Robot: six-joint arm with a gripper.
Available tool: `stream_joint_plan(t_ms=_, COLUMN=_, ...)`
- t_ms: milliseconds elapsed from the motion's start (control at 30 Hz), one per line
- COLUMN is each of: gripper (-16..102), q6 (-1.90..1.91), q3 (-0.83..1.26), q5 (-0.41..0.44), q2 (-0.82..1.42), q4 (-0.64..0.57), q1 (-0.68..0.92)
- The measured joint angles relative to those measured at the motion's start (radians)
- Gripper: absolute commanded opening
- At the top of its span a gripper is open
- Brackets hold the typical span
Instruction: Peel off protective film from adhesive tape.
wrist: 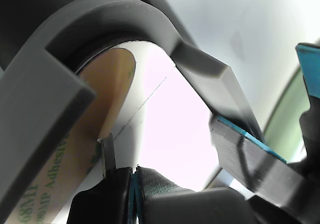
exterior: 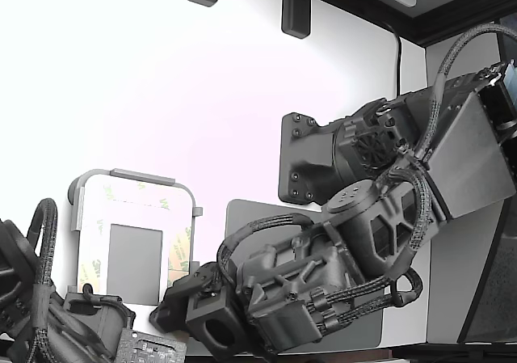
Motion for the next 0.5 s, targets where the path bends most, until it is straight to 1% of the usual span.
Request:
stream_joint_plan(t_ms=167, gripper=-10, q6=-0.009, q3=-0.002, q5=-0.005, q2=0.0, q4=0.002, q1=-0.011)
stream_joint_plan(t_ms=300, gripper=-10, q6=-0.014, q3=-0.031, q5=0.003, q2=0.0, q4=0.058, q1=-0.012)
stream_joint_plan(t_ms=400, gripper=-3, q6=-0.025, q3=-0.038, q5=0.018, q2=0.031, q4=0.117, q1=-0.02)
stream_joint_plan(t_ms=433, gripper=5, q6=-0.025, q3=-0.038, q5=0.028, q2=0.049, q4=0.137, q1=-0.021)
stream_joint_plan(t_ms=467, gripper=21, q6=-0.025, q3=-0.038, q5=0.035, q2=0.071, q4=0.153, q1=-0.023)
stream_joint_plan(t_ms=500, gripper=43, q6=-0.021, q3=-0.038, q5=0.044, q2=0.092, q4=0.173, q1=-0.023)
